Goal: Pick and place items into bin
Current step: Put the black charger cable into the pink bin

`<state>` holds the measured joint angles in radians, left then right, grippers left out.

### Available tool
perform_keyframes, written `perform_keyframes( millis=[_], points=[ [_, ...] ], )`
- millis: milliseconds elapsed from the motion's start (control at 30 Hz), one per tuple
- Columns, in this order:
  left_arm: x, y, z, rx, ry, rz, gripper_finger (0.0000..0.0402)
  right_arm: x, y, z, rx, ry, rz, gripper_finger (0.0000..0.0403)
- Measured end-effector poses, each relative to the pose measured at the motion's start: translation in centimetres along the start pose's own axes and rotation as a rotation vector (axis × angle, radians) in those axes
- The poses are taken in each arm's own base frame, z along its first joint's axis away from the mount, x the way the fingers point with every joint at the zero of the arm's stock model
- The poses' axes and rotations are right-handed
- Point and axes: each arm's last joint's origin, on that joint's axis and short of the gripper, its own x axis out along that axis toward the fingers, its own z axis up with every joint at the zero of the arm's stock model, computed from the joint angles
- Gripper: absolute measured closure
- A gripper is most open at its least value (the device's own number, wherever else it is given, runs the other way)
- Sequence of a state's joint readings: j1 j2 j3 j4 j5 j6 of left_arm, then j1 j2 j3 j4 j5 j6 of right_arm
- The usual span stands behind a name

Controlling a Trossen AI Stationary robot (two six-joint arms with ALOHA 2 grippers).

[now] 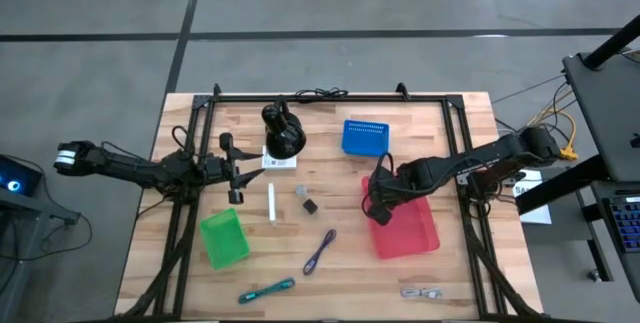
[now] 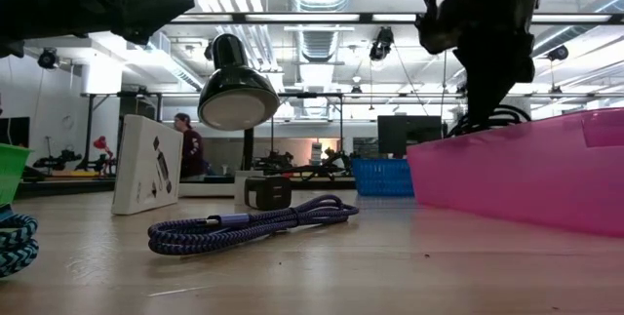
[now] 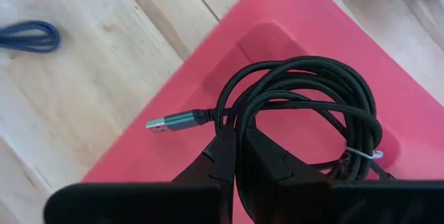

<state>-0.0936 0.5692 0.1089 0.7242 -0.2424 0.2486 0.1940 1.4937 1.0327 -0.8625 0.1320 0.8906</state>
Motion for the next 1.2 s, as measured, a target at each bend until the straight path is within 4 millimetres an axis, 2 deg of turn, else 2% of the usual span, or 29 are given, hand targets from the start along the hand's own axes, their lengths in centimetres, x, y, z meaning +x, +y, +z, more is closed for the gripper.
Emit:
perform_keyframes(
  millis=[533, 1200],
  points=[
    [0.0, 0.0, 0.0, 0.000, 0.000, 0.000, 0.0244, 0.9, 0.1, -0.1, -0.010, -0.034, 0.038, 0.0394],
    [0.0, 0.0, 0.0, -0.001, 0.000, 0.000, 0.0244, 2.1, -0.8, -0.9, -0.028, -0.013, -0.012, 0.0394]
  ],
)
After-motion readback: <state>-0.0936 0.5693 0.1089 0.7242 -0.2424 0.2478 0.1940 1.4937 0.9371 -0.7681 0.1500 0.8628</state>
